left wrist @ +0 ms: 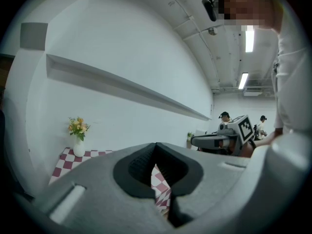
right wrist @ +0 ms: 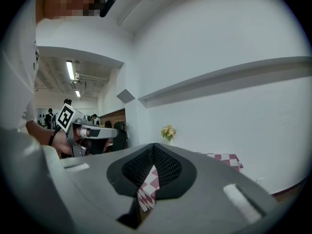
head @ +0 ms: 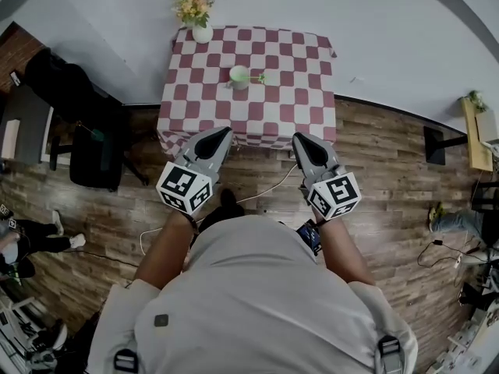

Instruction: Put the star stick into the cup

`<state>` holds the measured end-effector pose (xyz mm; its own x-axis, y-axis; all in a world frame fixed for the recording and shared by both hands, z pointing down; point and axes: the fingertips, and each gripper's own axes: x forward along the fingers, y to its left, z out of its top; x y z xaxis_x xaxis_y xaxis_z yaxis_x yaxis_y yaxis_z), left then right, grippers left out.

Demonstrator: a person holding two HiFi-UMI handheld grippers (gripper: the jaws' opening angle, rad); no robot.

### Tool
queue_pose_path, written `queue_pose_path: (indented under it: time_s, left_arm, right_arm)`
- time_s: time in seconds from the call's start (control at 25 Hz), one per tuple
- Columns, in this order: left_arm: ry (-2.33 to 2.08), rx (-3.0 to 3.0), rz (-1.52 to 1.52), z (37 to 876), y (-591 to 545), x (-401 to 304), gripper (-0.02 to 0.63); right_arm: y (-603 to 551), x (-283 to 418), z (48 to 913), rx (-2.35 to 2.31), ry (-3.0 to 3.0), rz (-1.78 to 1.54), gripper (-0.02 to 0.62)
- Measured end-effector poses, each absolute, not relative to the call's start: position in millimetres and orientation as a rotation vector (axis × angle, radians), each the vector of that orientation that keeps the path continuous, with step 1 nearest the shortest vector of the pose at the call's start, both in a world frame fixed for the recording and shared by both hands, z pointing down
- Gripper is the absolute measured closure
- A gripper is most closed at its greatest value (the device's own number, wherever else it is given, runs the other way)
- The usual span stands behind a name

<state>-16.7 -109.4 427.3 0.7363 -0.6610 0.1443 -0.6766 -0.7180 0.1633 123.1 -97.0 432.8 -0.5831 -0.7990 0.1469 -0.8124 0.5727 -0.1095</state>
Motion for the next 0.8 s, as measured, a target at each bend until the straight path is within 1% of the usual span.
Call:
queue_pose_path:
  time_s: [0.4,0.8]
  left_arm:
    - [-1.187,2.736,0.095,415.3,-41.0,19.8,0.603]
    - [-1.270,2.718,0.099,412.5,23.1,36.3,0.603]
  right_arm:
    - [-14.2,172.2,433.7,1.318,-2.754,0.230,0.586]
    - [45.9,191.0,434.4,1.243,-2.794,0.210,0.586]
